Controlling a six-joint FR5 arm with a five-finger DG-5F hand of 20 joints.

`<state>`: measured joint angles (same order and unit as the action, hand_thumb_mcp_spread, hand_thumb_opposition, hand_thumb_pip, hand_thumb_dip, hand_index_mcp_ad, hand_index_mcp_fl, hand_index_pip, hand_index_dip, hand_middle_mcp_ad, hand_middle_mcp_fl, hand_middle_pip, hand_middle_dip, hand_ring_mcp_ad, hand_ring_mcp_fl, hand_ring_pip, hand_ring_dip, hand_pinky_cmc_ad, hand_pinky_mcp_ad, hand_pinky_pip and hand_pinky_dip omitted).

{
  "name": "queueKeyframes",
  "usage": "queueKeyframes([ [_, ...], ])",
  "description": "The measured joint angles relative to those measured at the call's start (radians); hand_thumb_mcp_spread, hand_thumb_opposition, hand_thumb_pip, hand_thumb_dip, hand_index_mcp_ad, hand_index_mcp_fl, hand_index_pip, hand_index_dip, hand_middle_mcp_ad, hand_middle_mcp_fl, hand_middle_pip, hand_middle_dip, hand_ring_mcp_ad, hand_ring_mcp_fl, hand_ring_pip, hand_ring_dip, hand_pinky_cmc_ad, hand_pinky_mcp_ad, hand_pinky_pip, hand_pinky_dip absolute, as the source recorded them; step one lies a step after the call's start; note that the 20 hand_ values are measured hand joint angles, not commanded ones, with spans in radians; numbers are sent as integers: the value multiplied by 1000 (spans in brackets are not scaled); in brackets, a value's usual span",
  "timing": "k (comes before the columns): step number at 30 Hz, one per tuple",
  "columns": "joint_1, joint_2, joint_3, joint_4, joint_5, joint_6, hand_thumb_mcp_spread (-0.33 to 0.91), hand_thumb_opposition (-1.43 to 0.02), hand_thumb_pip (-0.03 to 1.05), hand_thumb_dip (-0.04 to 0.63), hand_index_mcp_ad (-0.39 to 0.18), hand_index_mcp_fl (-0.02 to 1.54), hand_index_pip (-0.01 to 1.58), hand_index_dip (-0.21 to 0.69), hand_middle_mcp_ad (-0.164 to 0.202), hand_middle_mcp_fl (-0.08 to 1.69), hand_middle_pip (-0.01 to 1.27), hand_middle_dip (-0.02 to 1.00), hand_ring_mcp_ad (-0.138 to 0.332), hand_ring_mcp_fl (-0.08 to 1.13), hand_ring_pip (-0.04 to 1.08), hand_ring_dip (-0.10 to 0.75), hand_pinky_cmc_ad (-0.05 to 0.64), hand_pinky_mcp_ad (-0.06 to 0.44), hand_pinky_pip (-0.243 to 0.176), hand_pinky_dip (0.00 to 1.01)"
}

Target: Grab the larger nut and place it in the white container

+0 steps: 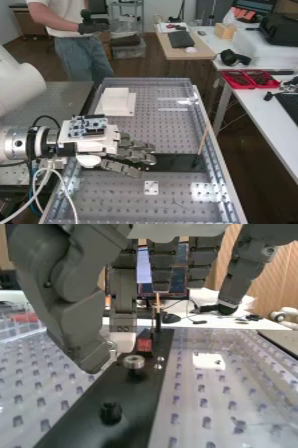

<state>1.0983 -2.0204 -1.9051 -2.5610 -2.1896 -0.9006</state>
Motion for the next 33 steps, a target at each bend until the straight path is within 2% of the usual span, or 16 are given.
queueKeyframes([
  [4,11,28,-10,11,-25,24,339,-911,719,234,-115,271,1541,75,72,12,119,234,161,2,77,164,365,295,-96,483],
  [10,69,88,-41,-7,-127,46,339,-911,719,234,-115,271,1541,75,65,12,119,234,152,2,77,164,363,295,-96,483],
  [21,259,135,-62,-74,-257,81,339,-911,714,234,-115,271,1541,75,63,12,122,234,145,2,77,164,363,295,-96,483],
  [27,326,129,-71,-68,-265,93,339,-911,714,234,-115,271,1541,77,66,12,122,234,145,2,77,164,367,295,-96,483],
  [33,406,108,-108,-16,-231,104,340,-911,714,234,-115,271,1538,80,68,12,122,234,145,2,77,164,368,295,-96,483],
])
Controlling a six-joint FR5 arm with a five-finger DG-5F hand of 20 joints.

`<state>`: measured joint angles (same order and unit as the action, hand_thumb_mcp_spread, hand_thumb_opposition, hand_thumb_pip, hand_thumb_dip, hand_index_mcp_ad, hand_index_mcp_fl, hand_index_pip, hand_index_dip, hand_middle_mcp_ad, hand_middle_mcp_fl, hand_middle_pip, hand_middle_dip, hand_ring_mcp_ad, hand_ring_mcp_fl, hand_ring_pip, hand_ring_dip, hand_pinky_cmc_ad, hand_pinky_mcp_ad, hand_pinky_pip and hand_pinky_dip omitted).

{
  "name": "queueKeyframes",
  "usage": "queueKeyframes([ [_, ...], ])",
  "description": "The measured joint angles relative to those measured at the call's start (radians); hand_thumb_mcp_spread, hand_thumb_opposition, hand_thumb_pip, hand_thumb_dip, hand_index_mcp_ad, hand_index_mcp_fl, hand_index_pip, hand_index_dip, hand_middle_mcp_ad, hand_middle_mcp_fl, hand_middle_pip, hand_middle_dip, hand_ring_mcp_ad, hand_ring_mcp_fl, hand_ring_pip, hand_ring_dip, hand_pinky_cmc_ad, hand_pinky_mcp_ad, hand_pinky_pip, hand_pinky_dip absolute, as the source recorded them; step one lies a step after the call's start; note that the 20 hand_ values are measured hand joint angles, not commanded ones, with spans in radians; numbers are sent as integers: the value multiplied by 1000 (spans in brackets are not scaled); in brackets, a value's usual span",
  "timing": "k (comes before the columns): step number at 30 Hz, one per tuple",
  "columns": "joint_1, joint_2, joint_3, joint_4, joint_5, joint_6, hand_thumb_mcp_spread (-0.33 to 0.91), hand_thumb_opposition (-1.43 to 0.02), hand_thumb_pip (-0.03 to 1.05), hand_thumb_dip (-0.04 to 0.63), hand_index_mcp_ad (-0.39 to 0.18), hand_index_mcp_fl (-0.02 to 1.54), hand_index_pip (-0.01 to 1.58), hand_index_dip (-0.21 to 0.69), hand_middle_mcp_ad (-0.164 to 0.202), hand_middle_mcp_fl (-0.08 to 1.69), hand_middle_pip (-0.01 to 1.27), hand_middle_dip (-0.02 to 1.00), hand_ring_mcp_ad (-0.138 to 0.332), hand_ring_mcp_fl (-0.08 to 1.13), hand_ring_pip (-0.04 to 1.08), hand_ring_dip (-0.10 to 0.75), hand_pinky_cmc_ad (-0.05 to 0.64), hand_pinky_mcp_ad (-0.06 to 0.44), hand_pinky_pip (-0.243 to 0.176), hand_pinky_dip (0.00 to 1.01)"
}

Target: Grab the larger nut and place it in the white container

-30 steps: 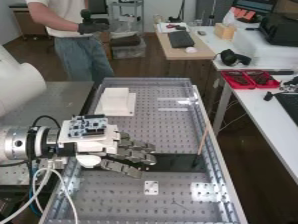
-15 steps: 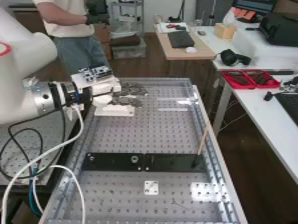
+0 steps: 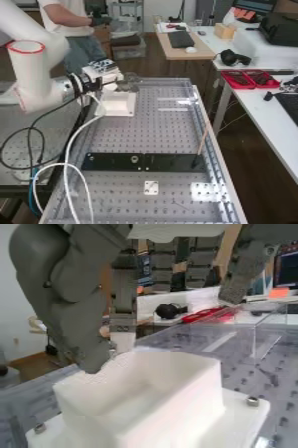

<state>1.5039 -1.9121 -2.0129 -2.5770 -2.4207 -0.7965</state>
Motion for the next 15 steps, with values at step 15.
queueKeyframes([
  [15,4,-45,21,-59,68,-77,347,-904,717,237,-136,24,1337,75,70,10,119,234,145,2,75,164,365,295,-96,524],
])
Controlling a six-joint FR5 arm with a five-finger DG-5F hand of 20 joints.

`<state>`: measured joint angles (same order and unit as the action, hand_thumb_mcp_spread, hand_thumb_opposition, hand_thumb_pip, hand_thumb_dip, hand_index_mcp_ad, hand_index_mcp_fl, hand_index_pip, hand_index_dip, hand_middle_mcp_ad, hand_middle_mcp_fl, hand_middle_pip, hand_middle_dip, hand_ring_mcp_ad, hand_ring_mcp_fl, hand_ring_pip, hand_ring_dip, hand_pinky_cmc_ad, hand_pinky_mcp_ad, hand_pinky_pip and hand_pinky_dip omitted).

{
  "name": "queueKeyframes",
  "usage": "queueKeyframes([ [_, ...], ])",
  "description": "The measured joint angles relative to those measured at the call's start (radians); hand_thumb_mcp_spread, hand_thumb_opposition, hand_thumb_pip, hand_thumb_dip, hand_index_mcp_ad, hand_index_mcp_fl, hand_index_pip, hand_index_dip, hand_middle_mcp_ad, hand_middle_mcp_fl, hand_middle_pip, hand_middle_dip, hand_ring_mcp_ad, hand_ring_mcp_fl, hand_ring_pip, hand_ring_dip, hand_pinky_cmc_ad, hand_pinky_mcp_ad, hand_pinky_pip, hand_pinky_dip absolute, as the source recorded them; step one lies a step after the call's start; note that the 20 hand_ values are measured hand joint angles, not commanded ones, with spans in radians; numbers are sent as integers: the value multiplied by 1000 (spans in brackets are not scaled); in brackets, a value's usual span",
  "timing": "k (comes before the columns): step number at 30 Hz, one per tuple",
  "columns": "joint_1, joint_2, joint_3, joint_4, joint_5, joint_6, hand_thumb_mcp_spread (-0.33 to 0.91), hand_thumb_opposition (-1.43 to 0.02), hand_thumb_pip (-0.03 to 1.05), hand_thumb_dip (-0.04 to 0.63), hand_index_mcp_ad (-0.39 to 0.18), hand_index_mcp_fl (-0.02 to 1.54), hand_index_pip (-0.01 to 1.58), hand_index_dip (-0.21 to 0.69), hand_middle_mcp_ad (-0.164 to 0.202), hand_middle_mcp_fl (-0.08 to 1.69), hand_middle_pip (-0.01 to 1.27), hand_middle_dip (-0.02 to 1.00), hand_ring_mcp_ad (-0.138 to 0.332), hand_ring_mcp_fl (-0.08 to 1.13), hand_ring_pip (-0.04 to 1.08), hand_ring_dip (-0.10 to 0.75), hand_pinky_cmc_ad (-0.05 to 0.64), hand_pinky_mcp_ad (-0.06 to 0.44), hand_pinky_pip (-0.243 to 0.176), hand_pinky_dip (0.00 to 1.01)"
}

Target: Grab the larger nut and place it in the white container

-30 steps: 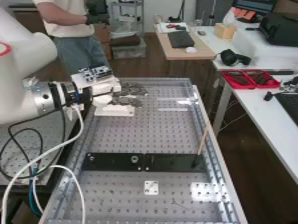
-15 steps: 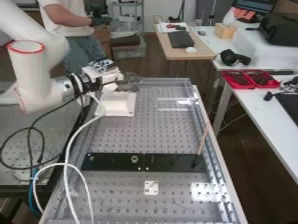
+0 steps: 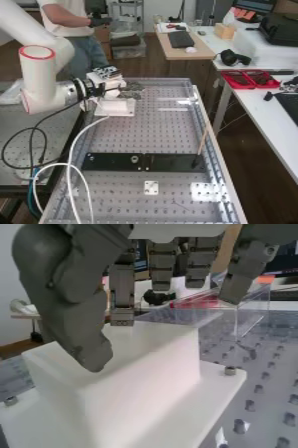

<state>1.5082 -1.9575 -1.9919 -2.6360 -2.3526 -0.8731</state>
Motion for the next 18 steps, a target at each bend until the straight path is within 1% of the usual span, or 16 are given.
queueKeyframes([
  [1,-2,0,1,-3,-1,-2,337,-904,721,237,-136,21,1286,63,70,12,119,234,145,2,77,164,365,295,-96,538],
  [2,-7,1,2,-5,-3,-3,318,-902,721,237,-136,21,1194,51,70,10,119,237,145,2,75,164,367,295,-96,538],
  [4,-15,5,4,-11,-5,3,304,-901,721,237,-134,23,1094,37,70,12,119,237,145,2,75,164,365,295,-101,564],
  [5,-24,11,5,-18,-7,8,286,-895,721,237,-134,19,1019,31,70,10,119,234,145,2,75,164,367,295,-105,574],
  [6,-33,18,6,-27,-7,11,288,-899,721,237,-134,24,979,31,70,10,117,237,145,2,75,164,367,295,-106,585],
  [8,-50,35,7,-37,-4,17,253,-880,721,237,-138,24,883,31,66,10,117,234,145,2,75,164,367,295,-108,606],
  [10,-76,58,8,-43,0,31,253,-885,721,237,-134,21,827,31,66,12,108,234,145,2,75,164,367,295,-105,609],
  [12,-123,94,8,-46,14,61,253,-867,721,237,-138,23,801,31,66,14,108,237,145,2,75,164,367,295,-105,613],
  [13,-135,103,9,-47,19,67,253,-867,721,237,-134,23,785,31,70,14,108,237,145,2,77,164,367,295,-105,632],
  [16,-197,145,14,-53,56,84,253,-864,721,237,-134,21,749,24,70,14,108,237,145,2,75,164,367,295,-110,658],
  [18,-244,179,24,-62,106,89,257,-850,721,237,-140,24,726,24,63,14,108,237,145,2,77,164,367,295,-112,658],
])
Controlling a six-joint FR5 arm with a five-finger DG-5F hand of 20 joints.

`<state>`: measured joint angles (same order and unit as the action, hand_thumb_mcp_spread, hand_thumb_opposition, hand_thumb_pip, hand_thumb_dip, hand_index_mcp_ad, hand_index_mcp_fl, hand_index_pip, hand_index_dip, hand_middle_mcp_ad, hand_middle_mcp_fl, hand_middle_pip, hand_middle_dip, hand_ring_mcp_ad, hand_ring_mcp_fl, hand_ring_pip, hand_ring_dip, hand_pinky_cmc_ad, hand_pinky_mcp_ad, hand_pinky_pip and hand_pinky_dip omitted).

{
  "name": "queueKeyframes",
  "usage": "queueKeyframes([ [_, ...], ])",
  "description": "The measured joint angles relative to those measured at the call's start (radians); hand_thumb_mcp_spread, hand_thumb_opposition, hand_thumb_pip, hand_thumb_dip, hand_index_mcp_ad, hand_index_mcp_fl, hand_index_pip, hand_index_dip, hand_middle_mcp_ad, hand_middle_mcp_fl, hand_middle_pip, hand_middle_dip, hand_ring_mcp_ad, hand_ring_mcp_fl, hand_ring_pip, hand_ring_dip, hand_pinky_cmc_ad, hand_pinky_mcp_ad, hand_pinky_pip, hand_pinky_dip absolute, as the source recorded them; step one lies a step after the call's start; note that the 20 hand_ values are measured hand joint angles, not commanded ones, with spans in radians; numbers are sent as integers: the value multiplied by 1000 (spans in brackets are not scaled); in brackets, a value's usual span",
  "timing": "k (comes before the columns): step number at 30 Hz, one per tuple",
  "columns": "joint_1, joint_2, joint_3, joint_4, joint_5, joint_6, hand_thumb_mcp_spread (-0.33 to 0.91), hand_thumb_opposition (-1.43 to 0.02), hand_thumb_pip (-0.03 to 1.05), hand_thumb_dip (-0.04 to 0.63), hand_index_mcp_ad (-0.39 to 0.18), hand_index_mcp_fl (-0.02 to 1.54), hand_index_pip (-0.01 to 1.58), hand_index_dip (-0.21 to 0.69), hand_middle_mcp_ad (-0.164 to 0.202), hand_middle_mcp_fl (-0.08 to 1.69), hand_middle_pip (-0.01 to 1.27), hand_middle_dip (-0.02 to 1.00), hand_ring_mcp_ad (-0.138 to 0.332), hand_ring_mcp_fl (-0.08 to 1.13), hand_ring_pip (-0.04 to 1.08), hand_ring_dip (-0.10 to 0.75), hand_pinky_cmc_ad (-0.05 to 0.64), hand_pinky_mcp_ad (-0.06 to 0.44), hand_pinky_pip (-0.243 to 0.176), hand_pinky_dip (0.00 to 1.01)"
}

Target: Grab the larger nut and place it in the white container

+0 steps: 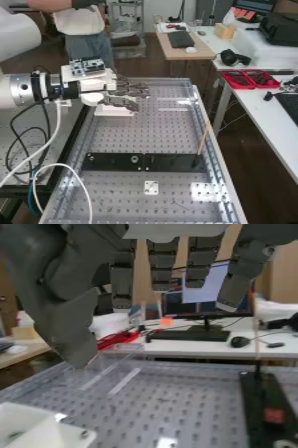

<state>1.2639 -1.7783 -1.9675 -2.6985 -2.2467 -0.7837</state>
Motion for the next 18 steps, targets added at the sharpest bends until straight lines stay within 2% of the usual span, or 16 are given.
queueKeyframes([
  [3,-46,36,23,-12,97,0,243,-848,721,237,-134,23,709,24,70,12,108,237,147,2,77,164,367,297,-112,665],
  [8,-56,72,62,-24,277,-4,246,-843,721,237,-134,24,691,24,70,14,108,237,147,2,77,164,367,297,-113,665],
  [14,-22,115,95,-29,446,25,239,-836,719,237,-138,23,674,19,68,12,108,237,147,2,75,164,367,295,-110,665],
  [18,15,141,131,-80,521,56,204,-808,710,222,-138,21,639,-12,68,12,108,237,147,2,75,164,367,297,-113,665],
])
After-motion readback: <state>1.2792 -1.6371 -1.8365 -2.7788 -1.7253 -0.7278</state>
